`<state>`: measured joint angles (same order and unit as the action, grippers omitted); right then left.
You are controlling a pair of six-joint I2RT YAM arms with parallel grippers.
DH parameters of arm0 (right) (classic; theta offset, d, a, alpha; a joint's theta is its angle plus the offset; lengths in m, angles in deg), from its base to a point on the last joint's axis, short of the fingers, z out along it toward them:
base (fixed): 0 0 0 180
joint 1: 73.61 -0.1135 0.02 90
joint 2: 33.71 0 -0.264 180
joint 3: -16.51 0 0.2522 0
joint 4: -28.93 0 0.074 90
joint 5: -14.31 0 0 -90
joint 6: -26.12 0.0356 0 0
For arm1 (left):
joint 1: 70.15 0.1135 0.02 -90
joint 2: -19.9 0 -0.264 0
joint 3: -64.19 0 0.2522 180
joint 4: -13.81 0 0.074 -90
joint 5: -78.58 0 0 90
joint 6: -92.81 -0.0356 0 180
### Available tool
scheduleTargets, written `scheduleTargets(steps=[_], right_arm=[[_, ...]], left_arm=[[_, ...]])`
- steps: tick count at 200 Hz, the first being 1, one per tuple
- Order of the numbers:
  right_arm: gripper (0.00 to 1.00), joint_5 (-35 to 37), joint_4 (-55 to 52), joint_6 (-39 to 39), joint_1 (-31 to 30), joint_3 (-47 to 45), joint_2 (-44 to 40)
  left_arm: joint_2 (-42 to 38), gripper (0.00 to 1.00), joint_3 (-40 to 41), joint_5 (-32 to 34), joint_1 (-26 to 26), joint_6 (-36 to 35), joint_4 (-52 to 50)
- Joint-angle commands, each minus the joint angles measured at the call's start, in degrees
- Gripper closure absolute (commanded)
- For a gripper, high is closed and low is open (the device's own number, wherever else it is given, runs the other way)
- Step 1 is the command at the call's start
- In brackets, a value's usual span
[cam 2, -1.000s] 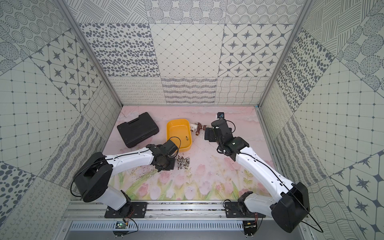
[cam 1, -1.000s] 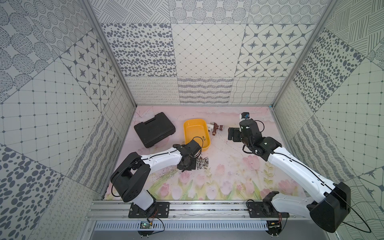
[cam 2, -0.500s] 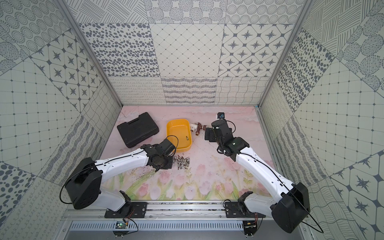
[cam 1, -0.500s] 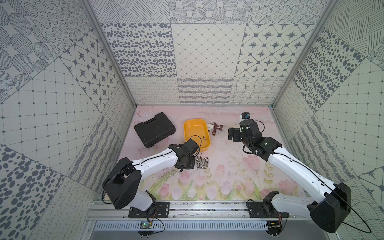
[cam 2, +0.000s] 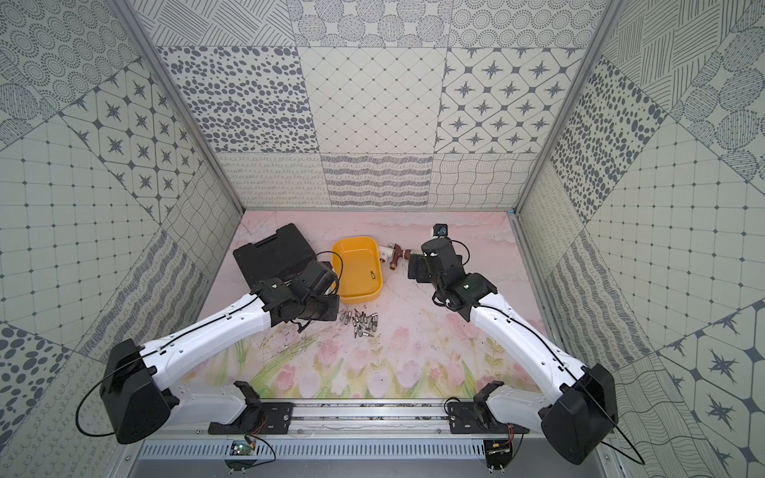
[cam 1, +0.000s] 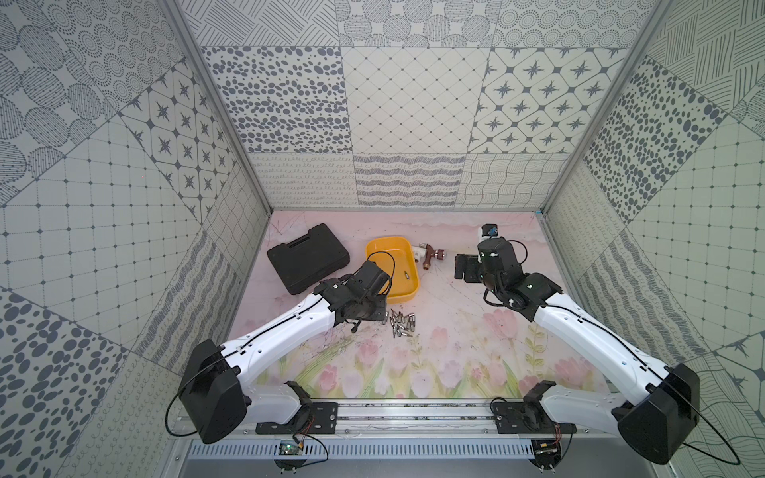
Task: Put the bit on the desktop into the storage box
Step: Place the screwdriver bit in the storage box.
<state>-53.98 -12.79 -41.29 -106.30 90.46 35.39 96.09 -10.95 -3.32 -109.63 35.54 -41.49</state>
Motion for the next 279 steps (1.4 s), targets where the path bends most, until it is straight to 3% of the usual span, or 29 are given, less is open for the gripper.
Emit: scheduleTargets(steps=[1, 56, 146, 279], right_arm=[[0.04, 0.1, 2.0, 0.9, 0.3, -0.8, -1.8], [0.03, 0.1, 2.0, 1.4, 0.3, -2.4, -4.5], [0.03, -0.8, 2.1, 3.3, 0.4, -4.6, -7.4], [0.03, -1.6, 2.1, 3.7, 0.5, -4.6, -7.1]], left_arm=[[2.0, 1.0, -4.5, -2.6, 2.6, -4.7, 1.1], [12.0, 1.0, -10.7, -8.4, 5.7, -5.9, 5.9], [30.3, 1.0, -21.3, -9.6, 6.9, -5.9, 7.1], [43.4, 1.0, -28.8, -9.2, 7.5, -3.7, 7.8]])
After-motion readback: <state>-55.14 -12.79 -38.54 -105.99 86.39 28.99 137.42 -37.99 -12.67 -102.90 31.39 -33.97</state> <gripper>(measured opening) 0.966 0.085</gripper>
